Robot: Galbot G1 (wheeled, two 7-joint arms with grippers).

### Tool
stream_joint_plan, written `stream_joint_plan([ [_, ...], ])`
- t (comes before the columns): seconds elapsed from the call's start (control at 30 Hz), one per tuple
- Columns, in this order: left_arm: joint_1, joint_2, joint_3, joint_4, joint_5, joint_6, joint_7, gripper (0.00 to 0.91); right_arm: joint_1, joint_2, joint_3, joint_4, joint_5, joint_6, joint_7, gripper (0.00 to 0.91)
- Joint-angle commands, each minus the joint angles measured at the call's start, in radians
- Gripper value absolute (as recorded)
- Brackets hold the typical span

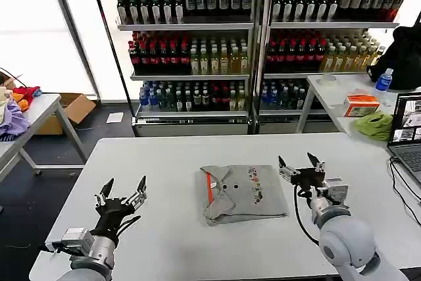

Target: Fold and organize the clothes.

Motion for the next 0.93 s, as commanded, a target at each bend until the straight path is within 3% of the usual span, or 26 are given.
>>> stream_joint_plan([
  [0.03, -0.009, -0.002, 0.006, 0.011, 0.029, -0.03, 0.001, 0.907, -0.119, 0.057, 0.158, 0.049, -0.034, 0.012, 0.009, 0.907],
  [0.93, -0.012, -0.005, 0.001, 0.001, 0.055, -0.032, 0.064, 0.907, -0.128, 0.068, 0.141, 0.073, -0.054, 0.011, 0.014, 0.907],
])
